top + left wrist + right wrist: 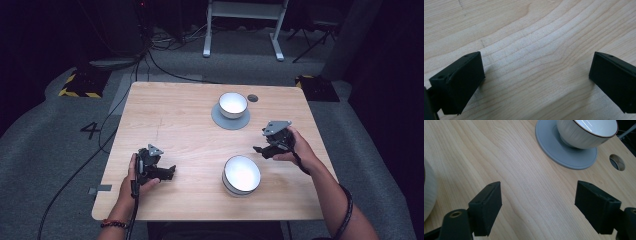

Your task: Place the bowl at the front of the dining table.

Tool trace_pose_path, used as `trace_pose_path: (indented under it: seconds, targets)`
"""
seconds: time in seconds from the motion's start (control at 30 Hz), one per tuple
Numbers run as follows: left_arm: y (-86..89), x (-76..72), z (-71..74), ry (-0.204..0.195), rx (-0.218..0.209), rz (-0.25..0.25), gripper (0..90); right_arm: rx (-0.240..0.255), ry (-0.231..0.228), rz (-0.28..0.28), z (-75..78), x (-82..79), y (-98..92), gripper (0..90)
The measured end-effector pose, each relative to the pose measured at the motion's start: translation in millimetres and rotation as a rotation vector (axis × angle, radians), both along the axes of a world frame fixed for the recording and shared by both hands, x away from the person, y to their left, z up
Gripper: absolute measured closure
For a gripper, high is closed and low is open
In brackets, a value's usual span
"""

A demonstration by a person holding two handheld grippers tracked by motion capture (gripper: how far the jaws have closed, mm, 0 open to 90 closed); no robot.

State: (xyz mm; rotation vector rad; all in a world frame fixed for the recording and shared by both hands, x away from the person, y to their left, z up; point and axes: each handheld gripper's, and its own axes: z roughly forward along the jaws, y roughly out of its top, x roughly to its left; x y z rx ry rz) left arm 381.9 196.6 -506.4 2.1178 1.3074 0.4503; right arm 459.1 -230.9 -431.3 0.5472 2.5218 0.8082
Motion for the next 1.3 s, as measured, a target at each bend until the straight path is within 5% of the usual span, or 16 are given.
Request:
trace_pose_path:
  seconds: [1.3]
  targets:
    - [0.2, -0.2, 0.0, 0.0, -0.001, -0.001, 0.0, -0.009, 0.025, -0.019, -18.6, -34.3, -31.8, 21.3]
